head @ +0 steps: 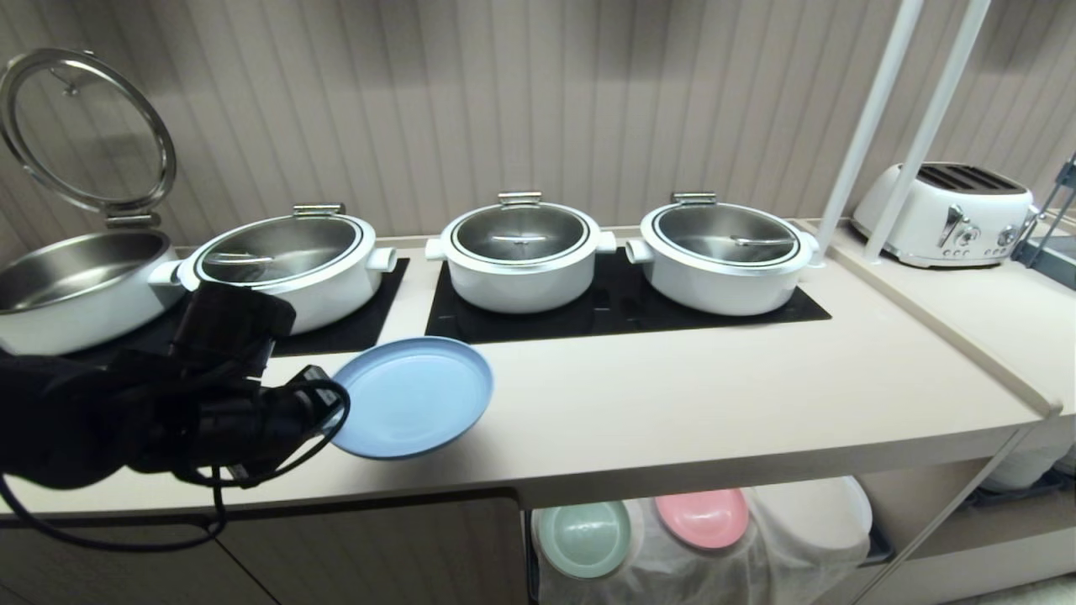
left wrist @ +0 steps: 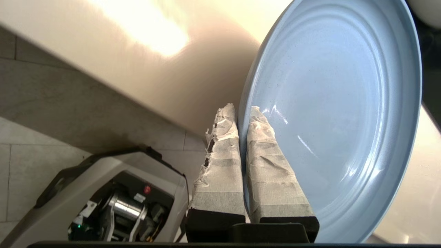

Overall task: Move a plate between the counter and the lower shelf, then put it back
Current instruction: Put the plate

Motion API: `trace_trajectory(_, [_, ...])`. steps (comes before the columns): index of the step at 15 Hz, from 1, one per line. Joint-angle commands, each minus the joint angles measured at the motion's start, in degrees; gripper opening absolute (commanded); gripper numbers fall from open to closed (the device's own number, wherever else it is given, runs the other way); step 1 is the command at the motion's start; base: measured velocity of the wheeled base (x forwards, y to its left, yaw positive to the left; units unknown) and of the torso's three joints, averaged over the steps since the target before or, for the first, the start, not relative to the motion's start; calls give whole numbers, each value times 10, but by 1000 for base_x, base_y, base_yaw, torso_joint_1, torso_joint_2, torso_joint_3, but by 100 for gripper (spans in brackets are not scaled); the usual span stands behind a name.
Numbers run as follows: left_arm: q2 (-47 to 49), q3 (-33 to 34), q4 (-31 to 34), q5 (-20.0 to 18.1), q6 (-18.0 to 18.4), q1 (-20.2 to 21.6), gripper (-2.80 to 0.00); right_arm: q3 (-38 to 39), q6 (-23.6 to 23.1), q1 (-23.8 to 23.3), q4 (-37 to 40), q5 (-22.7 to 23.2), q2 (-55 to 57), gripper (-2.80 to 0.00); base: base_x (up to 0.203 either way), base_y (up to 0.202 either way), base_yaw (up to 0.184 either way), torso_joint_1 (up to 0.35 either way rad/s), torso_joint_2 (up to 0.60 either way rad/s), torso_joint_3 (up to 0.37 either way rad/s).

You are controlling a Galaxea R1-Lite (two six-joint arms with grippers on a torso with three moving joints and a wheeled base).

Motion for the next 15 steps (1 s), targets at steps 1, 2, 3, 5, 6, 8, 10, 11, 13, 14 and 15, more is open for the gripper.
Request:
trace_trajectory(1, [87,-51,0,0,6,24,-280,0,0,0,0,0,0,-280,0,0,0,0,0,0])
trace_trajectory(2, [111,-71,0,0,16,31,-280,0,0,0,0,0,0,-280,0,0,0,0,0,0])
trace_trajectory(3, [133,-94,-1,0,23,39,-280,0,0,0,0,0,0,-280,0,0,0,0,0,0])
trace_trajectory(5, [175,-135,-1,1,28,58,-280,0,0,0,0,0,0,-280,0,0,0,0,0,0])
trace_trajectory(6, [191,-149,-1,1,28,67,-280,0,0,0,0,0,0,-280,0,0,0,0,0,0])
trace_trajectory(8, [212,-158,-1,1,27,77,-280,0,0,0,0,0,0,-280,0,0,0,0,0,0])
trace_trajectory(10, [221,-158,-1,1,27,87,-280,0,0,0,0,0,0,-280,0,0,0,0,0,0])
trace_trajectory(11, [226,-158,-1,0,28,92,-280,0,0,0,0,0,0,-280,0,0,0,0,0,0])
trace_trajectory(13, [233,-157,-2,0,28,96,-280,0,0,0,0,0,0,-280,0,0,0,0,0,0])
trace_trajectory(14, [235,-157,-2,0,28,96,-280,0,0,0,0,0,0,-280,0,0,0,0,0,0])
trace_trajectory(15, [236,-157,-2,-1,28,96,-280,0,0,0,0,0,0,-280,0,0,0,0,0,0])
